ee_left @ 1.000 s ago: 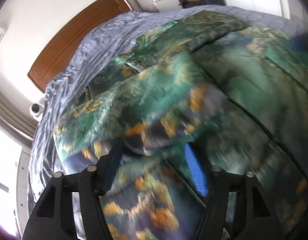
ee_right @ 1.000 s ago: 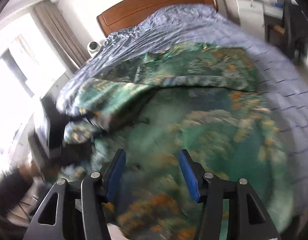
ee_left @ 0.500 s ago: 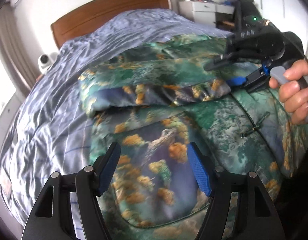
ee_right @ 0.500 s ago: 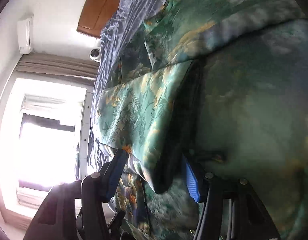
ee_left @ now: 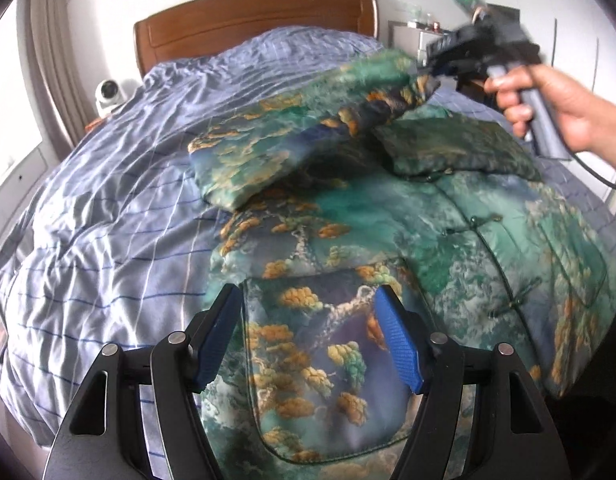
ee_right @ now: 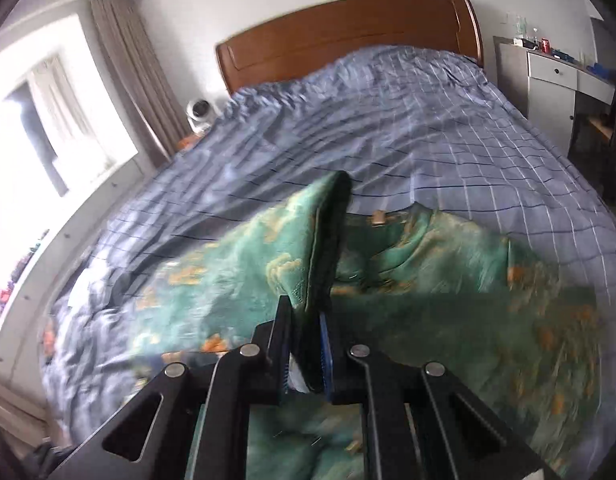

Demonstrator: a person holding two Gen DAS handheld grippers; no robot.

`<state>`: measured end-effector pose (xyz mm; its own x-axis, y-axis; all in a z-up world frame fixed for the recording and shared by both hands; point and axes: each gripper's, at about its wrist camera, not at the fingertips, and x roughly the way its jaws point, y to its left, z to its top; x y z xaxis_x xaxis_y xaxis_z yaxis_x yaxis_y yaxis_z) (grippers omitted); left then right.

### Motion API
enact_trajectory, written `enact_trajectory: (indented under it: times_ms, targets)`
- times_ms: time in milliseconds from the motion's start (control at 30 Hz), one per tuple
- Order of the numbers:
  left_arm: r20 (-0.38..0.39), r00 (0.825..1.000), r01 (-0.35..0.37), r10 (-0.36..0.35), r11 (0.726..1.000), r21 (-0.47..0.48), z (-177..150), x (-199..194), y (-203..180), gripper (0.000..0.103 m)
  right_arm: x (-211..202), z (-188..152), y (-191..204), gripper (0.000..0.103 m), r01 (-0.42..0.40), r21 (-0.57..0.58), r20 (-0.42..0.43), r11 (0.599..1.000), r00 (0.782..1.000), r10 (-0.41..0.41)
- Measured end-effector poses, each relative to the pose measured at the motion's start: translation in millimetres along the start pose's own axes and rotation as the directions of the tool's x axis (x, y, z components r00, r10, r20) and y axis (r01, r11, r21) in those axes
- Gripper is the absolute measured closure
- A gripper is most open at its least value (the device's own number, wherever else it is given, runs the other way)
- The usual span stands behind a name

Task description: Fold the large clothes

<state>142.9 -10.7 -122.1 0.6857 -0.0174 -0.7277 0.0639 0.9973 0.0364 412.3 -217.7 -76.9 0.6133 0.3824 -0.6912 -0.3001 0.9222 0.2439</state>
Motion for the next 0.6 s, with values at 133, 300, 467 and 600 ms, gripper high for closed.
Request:
enact_trajectory:
  times_ms: [133,300,467,600]
  targets:
    - [-0.033,0.999,-0.020,0.019,0.999,-0.032,5.1,10.8,12.5,0.032,45.1,-17.6,-27.1,0.090,0.054,0.025,-0.104,0.998,0.993,-0.051]
    - [-0.055,0.998,-0.009,0.006,0.998,-0.059,22.7,25.1,28.6,0.032,67.6,-58.5,-51.3,0.090,0.058,0.097,-0.169,0.994,0.985,-0.041]
    - [-0.090,0.996,-0.033,0.025,0.996,-0.084,71.6,57.0,46.5,0.031,78.1,-60.4,-57.0,0.084,0.042,0.102,-0.176,0.994,0.984,-0.024]
    - [-0.085,0.996,0.020,-0.034,0.988,-0.155,114.0,73.7,63.5,0.029,60.2,-49.5,-53.9,0.069,0.071,0.027,-0.162,0.997,0.985,-0.066]
